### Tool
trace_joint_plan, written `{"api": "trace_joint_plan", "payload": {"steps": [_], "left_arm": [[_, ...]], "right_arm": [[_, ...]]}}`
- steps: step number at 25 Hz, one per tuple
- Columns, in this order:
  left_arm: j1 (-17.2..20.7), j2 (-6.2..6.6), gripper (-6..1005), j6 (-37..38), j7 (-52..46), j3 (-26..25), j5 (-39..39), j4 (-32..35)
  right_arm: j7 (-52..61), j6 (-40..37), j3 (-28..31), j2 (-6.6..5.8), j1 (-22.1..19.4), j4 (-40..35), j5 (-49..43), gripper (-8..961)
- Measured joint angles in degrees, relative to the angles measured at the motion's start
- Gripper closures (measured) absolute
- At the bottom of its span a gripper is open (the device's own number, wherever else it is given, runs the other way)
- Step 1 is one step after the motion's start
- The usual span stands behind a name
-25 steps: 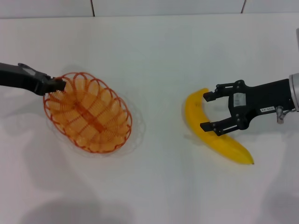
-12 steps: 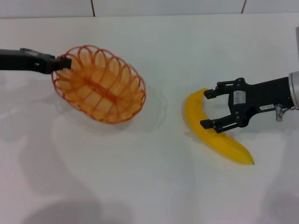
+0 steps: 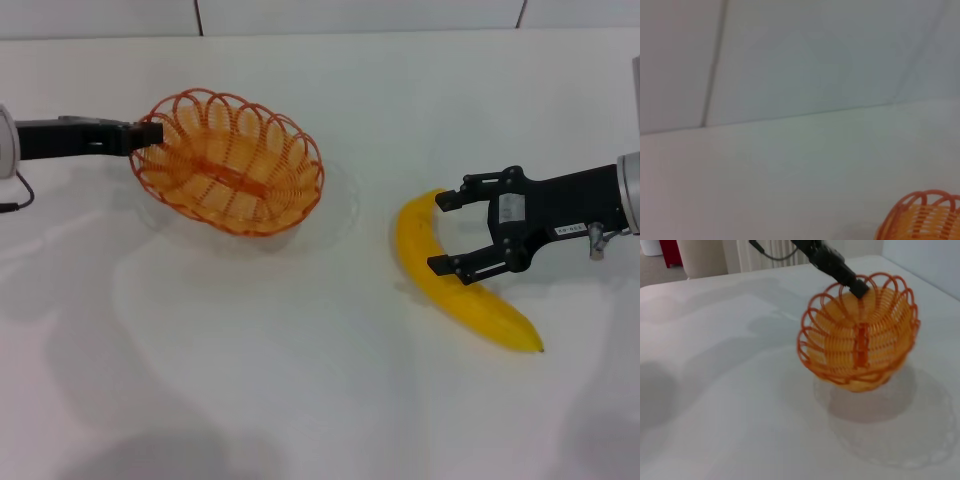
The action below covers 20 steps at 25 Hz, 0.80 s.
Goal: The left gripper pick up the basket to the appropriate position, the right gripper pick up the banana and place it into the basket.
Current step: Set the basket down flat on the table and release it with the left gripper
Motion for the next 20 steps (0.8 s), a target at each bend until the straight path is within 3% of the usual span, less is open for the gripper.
{"api": "trace_joint_plan", "payload": {"steps": [8,20], "left_arm": [[0.0,-0.48,890,-5.6,-0.5,-0.1,-1.5,-4.0],[0.5,-0.53,883,-7.0,-0.2,0.0,-3.0,-6.8]], "right_arm": [[0.0,0.0,0.0,0.00,0.1,0.0,0.0,71],[0.0,0.0,0.0,0.00,0.0,0.0,0.0,71]]}}
